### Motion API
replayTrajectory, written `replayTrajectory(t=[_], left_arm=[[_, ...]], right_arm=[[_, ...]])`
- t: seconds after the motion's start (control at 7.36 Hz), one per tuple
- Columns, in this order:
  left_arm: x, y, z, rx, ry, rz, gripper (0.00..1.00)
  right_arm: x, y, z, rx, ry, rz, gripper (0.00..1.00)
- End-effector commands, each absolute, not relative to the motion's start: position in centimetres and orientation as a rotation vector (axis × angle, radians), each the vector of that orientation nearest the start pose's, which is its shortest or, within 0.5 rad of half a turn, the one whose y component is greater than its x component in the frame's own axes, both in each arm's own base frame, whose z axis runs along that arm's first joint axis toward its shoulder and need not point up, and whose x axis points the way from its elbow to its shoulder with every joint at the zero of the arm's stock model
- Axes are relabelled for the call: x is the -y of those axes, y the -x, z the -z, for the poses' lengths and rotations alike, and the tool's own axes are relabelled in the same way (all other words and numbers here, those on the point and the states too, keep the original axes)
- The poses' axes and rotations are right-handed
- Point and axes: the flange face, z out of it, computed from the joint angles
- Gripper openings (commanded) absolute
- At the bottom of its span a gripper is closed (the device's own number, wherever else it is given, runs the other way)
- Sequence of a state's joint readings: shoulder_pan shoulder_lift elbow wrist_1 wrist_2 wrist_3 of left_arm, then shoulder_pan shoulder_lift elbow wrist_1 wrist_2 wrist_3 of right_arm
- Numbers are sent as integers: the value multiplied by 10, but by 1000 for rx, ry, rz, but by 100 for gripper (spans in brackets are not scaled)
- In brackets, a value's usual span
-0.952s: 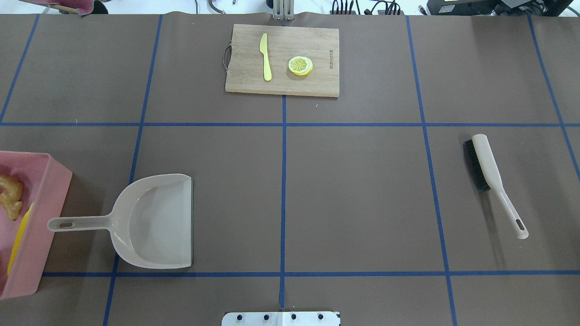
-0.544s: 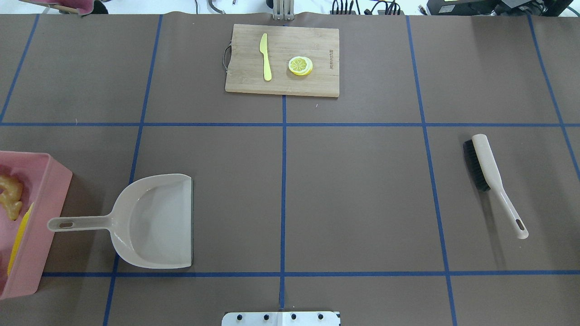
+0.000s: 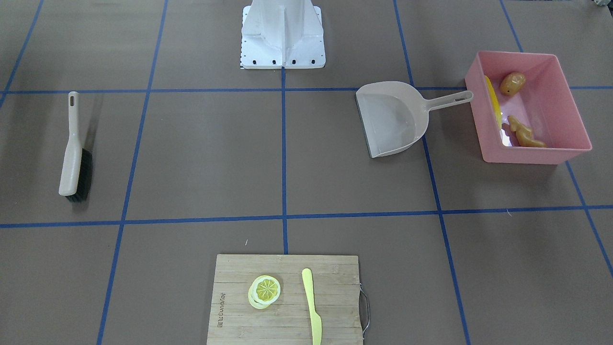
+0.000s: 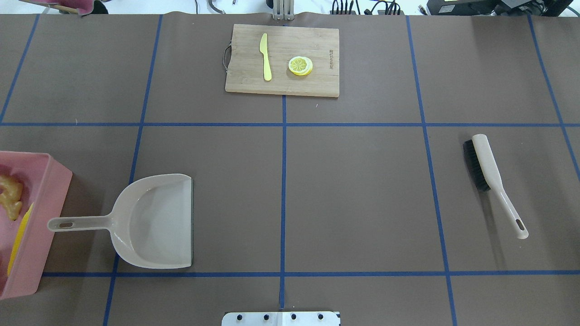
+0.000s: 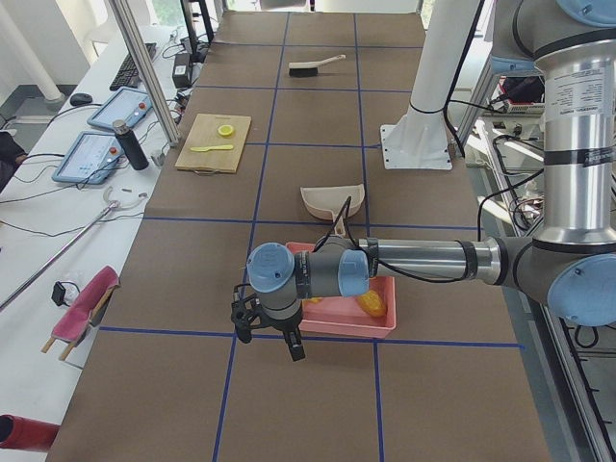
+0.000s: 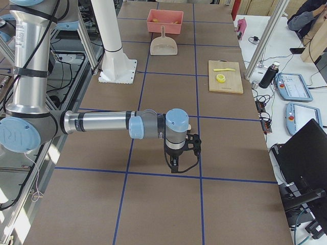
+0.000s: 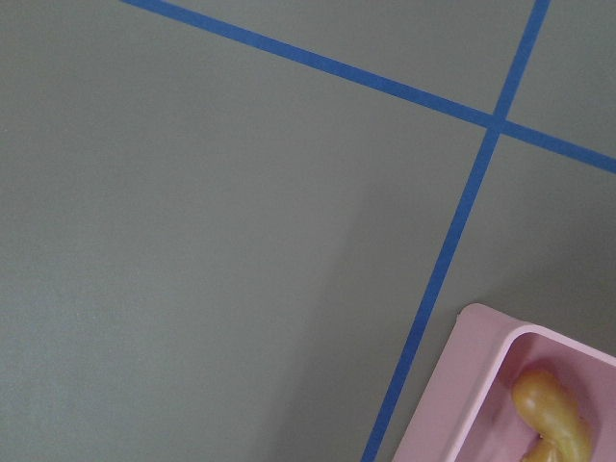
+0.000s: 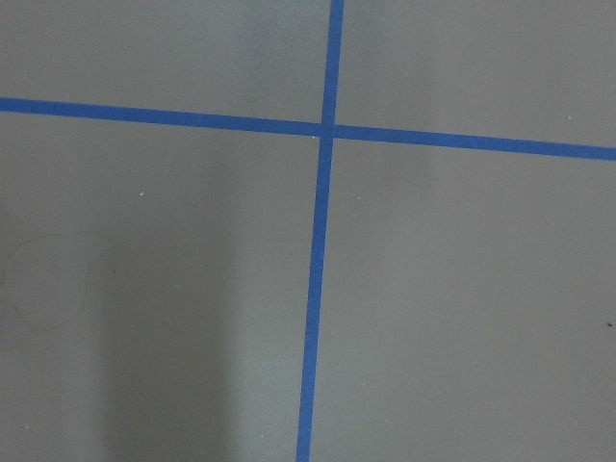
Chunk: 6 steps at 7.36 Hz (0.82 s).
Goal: Sweep and dump trash into bin
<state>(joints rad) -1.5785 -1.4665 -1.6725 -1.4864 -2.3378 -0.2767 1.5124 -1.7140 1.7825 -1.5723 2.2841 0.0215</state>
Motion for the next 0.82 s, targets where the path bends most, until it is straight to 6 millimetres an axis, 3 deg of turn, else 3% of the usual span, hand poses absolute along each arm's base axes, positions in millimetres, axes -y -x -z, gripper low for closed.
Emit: replayTrajectory(t=[0.0,0.68], left_arm=[[441,68,-665,-752,183,302,98],[441,68,-666,-752,184,302,98]], right_arm=[[438,-43,-625,714,-35,59,100],[439,-43,-627,714,-33,58,100]])
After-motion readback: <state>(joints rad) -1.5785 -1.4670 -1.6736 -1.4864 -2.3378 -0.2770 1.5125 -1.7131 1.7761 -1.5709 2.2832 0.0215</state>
